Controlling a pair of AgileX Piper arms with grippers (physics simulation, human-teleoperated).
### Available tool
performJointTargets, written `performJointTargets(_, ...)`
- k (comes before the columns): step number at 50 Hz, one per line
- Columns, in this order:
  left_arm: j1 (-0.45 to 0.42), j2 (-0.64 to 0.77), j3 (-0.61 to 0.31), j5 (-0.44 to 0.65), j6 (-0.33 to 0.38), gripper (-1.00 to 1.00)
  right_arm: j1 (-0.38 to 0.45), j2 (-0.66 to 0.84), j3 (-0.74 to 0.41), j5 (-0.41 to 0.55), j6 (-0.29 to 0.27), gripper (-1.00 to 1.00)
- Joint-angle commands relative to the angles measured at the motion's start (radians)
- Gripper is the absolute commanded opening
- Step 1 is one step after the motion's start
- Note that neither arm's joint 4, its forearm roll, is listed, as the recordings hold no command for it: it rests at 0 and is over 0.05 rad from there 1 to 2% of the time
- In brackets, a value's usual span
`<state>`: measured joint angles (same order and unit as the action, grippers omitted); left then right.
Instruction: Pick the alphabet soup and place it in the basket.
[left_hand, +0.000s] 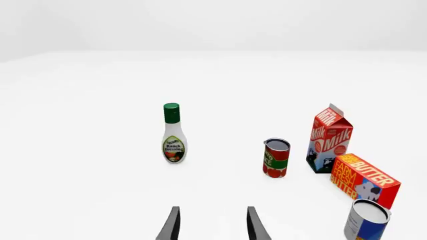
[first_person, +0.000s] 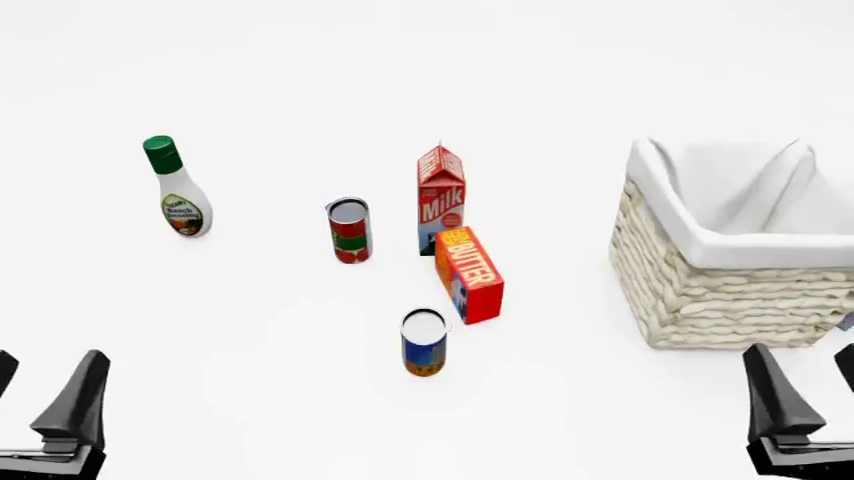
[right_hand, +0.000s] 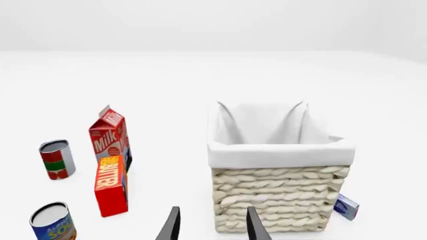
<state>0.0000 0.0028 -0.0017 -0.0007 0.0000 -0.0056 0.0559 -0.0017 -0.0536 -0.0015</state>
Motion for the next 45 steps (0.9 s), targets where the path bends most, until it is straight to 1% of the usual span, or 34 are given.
performJointTargets(1,0.0,0.004,-0.003,-0.001,0.0,1.0,0.009,-0.052,-0.007,0.058,0.0,1.0)
performJointTargets(12,0.0,0.004,-0.003,-0.001,0.0,1.0,0.017,-0.054,-0.019,0.065,-0.001,1.0)
performJointTargets(17,0.0,0.004,-0.003,-0.001,0.0,1.0,0.029,-0.049,-0.043,0.073,-0.01,1.0)
performJointTargets(23,0.0,0.004,-0.003,-0.001,0.0,1.0,0.062,-0.052,-0.073,0.093,-0.017,1.0)
performJointTargets(26,0.0,0.004,-0.003,-0.001,0.0,1.0,0.083,-0.034,-0.09,0.084,-0.018,1.0)
performJointTargets(27,0.0,0.004,-0.003,-0.001,0.0,1.0,0.103,-0.021,-0.101,0.078,-0.018,1.0)
performJointTargets(32,0.0,0.004,-0.003,-0.001,0.0,1.0,0.131,0.005,-0.115,0.062,-0.019,1.0)
performJointTargets(37,0.0,0.004,-0.003,-0.001,0.0,1.0,0.174,0.063,-0.118,0.008,-0.021,1.0)
performJointTargets(39,0.0,0.004,-0.003,-0.001,0.0,1.0,0.205,0.102,-0.119,-0.029,-0.023,1.0)
performJointTargets(41,0.0,0.004,-0.003,-0.001,0.0,1.0,0.212,0.112,-0.12,-0.038,-0.023,1.0)
performJointTargets(43,0.0,0.004,-0.003,-0.001,0.0,1.0,0.248,0.164,-0.129,-0.083,-0.027,1.0)
performJointTargets(45,0.0,0.004,-0.003,-0.001,0.0,1.0,0.265,0.192,-0.133,-0.107,-0.03,1.0)
